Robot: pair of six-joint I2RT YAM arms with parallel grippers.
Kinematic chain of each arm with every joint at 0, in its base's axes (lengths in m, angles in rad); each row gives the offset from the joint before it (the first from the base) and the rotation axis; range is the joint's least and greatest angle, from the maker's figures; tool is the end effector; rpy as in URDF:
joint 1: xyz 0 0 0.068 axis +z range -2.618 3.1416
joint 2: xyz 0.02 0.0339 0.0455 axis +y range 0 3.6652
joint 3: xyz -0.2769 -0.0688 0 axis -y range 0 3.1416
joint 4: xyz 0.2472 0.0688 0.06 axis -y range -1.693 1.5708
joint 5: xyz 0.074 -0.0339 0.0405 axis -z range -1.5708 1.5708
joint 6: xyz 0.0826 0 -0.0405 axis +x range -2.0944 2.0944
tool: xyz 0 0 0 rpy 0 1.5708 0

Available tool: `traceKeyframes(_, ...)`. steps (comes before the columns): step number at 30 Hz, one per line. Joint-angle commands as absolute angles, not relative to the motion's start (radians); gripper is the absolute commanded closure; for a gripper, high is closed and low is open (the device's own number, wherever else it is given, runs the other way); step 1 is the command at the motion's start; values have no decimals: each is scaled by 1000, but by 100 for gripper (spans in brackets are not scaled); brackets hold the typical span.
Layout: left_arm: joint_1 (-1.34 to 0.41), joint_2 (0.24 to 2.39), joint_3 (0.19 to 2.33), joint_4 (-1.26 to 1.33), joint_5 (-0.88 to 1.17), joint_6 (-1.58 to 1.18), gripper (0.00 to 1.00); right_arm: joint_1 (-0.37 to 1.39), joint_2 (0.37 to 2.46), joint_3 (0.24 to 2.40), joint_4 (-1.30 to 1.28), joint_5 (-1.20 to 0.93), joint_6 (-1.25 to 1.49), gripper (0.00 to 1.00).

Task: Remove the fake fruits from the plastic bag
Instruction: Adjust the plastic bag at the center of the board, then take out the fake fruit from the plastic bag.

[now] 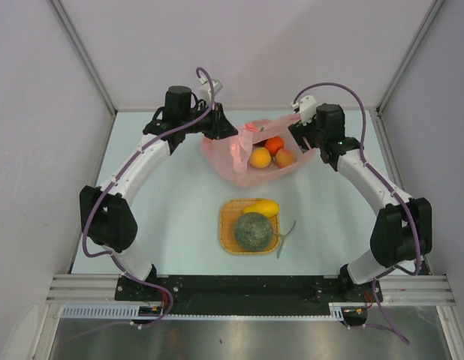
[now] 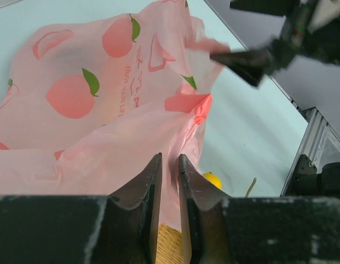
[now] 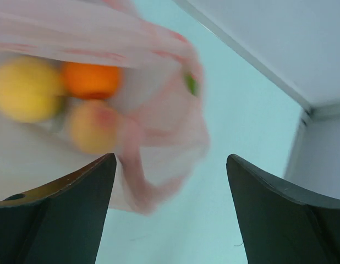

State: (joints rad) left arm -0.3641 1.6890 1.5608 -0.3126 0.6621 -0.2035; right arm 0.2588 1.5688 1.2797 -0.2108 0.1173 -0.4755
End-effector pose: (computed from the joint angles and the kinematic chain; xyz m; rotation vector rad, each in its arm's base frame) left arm 0.3850 -0.2011 0.3570 0.5984 1.9703 -1.0210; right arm 0.3992 0.0957 0.3026 -0.6775 1.9632 -0.2543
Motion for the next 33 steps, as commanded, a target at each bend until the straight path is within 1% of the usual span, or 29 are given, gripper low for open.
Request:
traceKeyframes(1, -370, 1692, 1605, -301, 681, -216, 77, 420, 1441, 1276, -304, -82, -506, 16)
traceKeyframes(3, -370, 1689, 1598, -304, 681, -213, 77, 443, 1425, 1276, -310, -124, -477, 20)
traceKeyframes(4, -370, 1686, 1594, -305, 680, -213, 77, 463, 1425, 1276, -308, -146, -469, 26)
traceKeyframes(7, -370, 1675, 1577, -299, 675, -213, 79, 483, 1460, 1276, -276, -135, -459, 32)
traceKeyframes(8, -371, 1674, 1569, -299, 673, -212, 83, 488, 1476, 1276, -261, -140, -462, 35)
traceKeyframes(9, -370, 1671, 1568, -298, 673, -215, 85, 486, 1489, 1276, -253, -150, -477, 39)
traceKeyframes(10, -371, 1671, 1565, -296, 672, -213, 86, 486, 1527, 1276, -247, -147, -483, 41)
traceKeyframes(12, -370, 1666, 1560, -296, 670, -212, 92, 477, 1563, 1276, -233, -147, -492, 45)
traceKeyframes(13, -371, 1663, 1559, -296, 670, -212, 95, 459, 1584, 1278, -230, -155, -492, 46)
traceKeyframes(14, -371, 1660, 1555, -295, 669, -210, 100, 445, 1618, 1279, -230, -169, -489, 47)
traceKeyframes(15, -370, 1658, 1554, -296, 669, -210, 99, 436, 1635, 1279, -227, -178, -488, 47)
traceKeyframes(17, -371, 1652, 1546, -293, 684, -207, 100, 417, 1686, 1284, -218, -158, -488, 45)
traceKeyframes(20, -370, 1643, 1537, -291, 684, -209, 100, 402, 1713, 1285, -174, -108, -471, 31)
traceKeyframes(21, -370, 1643, 1534, -290, 684, -207, 100, 402, 1724, 1285, -160, -74, -466, 23)
traceKeyframes(24, -370, 1638, 1526, -290, 680, -206, 100, 400, 1756, 1285, -126, -34, -474, 13)
traceKeyframes(27, -371, 1635, 1514, -279, 680, -216, 100, 396, 1790, 1289, -107, -29, -469, 10)
traceKeyframes(33, -371, 1638, 1517, -276, 681, -221, 100, 376, 1871, 1324, -104, -38, -454, 10)
